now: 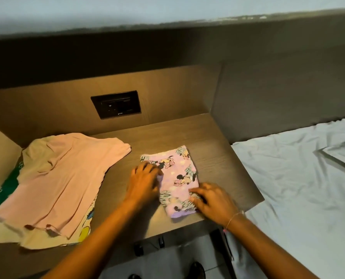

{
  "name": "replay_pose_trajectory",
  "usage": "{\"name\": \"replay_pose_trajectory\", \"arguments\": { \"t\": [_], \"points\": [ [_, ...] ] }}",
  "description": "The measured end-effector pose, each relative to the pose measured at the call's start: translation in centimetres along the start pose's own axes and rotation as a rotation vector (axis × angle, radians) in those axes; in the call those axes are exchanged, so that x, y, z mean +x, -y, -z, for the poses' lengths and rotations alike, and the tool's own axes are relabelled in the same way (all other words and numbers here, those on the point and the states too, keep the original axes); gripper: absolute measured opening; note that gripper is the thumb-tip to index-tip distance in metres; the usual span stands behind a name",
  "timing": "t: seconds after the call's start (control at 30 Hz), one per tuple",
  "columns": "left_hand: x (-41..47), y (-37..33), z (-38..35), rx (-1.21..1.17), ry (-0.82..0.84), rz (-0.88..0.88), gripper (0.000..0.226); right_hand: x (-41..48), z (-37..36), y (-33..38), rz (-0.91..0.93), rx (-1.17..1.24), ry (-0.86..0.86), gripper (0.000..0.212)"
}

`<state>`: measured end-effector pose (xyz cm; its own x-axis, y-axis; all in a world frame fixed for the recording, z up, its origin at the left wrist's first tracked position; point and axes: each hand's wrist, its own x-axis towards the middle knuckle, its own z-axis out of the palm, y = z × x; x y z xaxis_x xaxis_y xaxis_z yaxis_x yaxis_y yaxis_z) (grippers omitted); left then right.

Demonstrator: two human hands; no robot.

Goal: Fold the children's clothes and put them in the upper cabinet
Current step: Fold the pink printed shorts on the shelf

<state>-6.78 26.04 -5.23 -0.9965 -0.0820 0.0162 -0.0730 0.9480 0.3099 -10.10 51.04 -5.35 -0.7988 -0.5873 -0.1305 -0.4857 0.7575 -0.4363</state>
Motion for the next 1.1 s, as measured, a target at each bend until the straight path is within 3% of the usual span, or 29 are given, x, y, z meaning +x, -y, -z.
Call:
{"name": "replay_pose_trajectory", "arguments": {
  "t": [0.07, 0.17, 0.3, 0.4, 0.53, 0.63, 0.73, 0.83, 0.9, 0.97, 1.03, 1.1],
  "points": [
    [-0.4, 2.2, 1.2, -0.006, 0.093, -0.115, 0.028, -1.3, -1.2, 1.7, 0.062, -0.015, 0.019, 0.053],
    [-3.8, 4.0, 1.7, -0.067, 0.104, -0.293, 0.036, -1.8, -1.4, 2.3, 0.142, -0.025, -0.125, 0.058],
    [-8.6, 4.7, 0.2, -0.084, 0.226, -0.391, 0.073, -2.4, -2.4, 1.3, 0.282, -0.175, 0.089, 0.085],
    [-10.3, 4.1, -0.7, -0.044, 0.199, -0.387, 0.079, -3.0, -3.2, 1.1, 0.319, -0.224, 0.057, 0.076],
    [-12.1, 2.9, -1.5, -0.169, 0.008, -0.297, 0.052, -4.0, -4.0, 2.1, 0.341, -0.111, -0.151, 0.060],
    [-12.8, 1.8, -0.9, -0.441, -0.132, -0.161, 0.033, -4.7, -4.0, 3.4, 0.281, 0.131, -0.231, 0.047],
    [-12.1, 0.9, 0.4, -0.769, -0.181, 0.098, 0.041, -4.6, -2.4, 5.2, 0.132, 0.429, -0.258, 0.025],
    [-9.5, 0.9, 1.9, -0.916, -0.170, 0.261, 0.047, -2.3, -0.6, 6.6, 0.070, 0.310, -0.360, 0.027],
    [-7.2, 1.0, 2.7, -0.841, -0.187, 0.300, 0.045, 0.2, 0.5, 6.6, 0.035, 0.089, -0.375, 0.029],
    [-5.1, 0.9, 2.9, -0.650, -0.175, 0.314, 0.038, 2.3, 1.0, 6.6, -0.068, -0.067, -0.227, 0.036],
    [-4.3, 0.9, 2.1, -0.376, -0.124, 0.324, 0.035, 3.1, 0.2, 6.5, -0.140, -0.115, -0.106, 0.041],
    [-5.0, 1.0, 1.2, -0.213, -0.148, 0.336, 0.040, 3.2, -0.7, 6.5, -0.139, -0.068, -0.106, 0.045]
  ]
}}
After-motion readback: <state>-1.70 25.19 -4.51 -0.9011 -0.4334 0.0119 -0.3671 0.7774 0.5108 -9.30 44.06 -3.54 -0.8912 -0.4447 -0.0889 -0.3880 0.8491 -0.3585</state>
